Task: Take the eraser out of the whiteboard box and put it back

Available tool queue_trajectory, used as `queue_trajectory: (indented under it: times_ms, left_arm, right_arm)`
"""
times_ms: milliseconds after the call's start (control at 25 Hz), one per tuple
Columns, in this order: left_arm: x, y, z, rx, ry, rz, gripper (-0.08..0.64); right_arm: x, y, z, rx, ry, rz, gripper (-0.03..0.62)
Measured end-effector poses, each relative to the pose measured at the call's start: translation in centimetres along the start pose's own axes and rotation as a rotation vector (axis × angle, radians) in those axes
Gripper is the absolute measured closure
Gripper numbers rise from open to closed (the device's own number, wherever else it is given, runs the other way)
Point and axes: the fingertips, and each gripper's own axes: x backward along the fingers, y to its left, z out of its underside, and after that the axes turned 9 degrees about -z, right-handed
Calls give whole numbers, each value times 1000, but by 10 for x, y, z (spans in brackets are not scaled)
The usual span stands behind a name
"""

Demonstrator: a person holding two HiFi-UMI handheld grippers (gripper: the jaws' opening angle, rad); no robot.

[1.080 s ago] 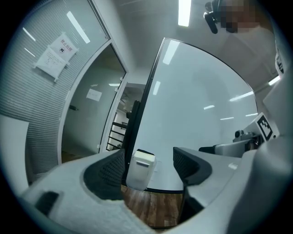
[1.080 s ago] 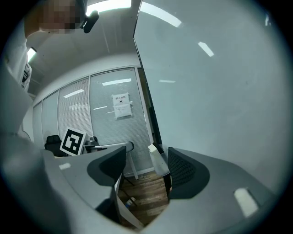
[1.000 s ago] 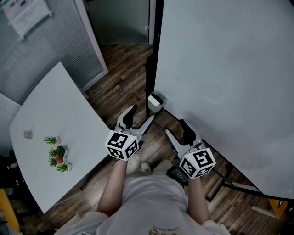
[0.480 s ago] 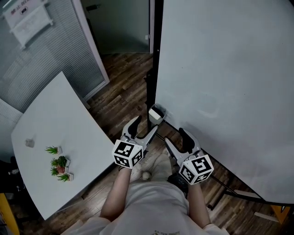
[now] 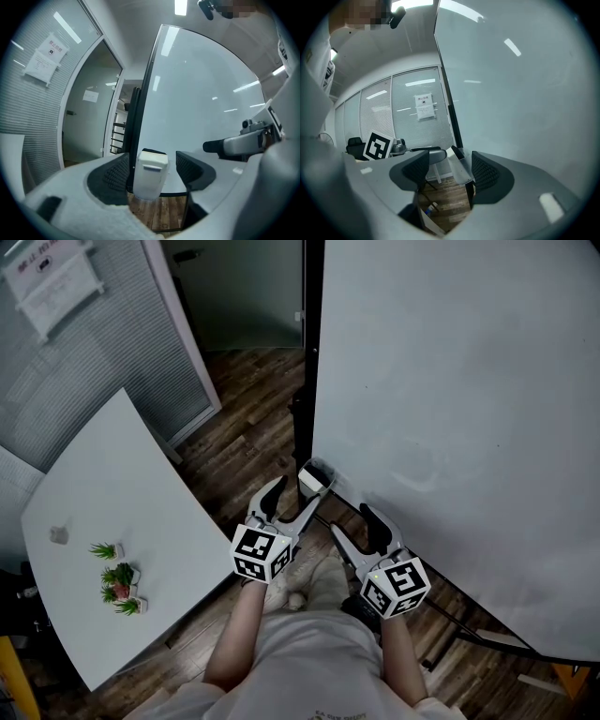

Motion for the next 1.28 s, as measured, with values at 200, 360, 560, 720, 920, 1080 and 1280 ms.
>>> queue_trajectory:
  times_ms: [200,360,560,720,920,1080,1280]
  left_arm:
    - [-10,0,1,-21,10,-3,259]
    - [-19,0,1,-33,13,-1,260]
    - [-28,-2,4,-58,24,-2,261]
    - [-33,-5,3,-99,29,0,261]
    - [-40,-7,2,-132,17,2,262]
    - [-41,-7,0,-160,-5,-2,265]
    - [-44,-8,-2,-191,-20,2,273]
  right_arm:
    - [-4,-4,2,-3,14,-16,307]
    - [-6,-6,5,-11,26,-27,307]
    - [-8,-10,5,-31,21,-38,308]
    - [-7,-14,3,-35,15,-41,308]
    - [-8,-19,0,-63,5,-55,310]
    - [-11,-15,1,-61,17,-79,311]
    - [-15,-20,3,-67,18,-82,312]
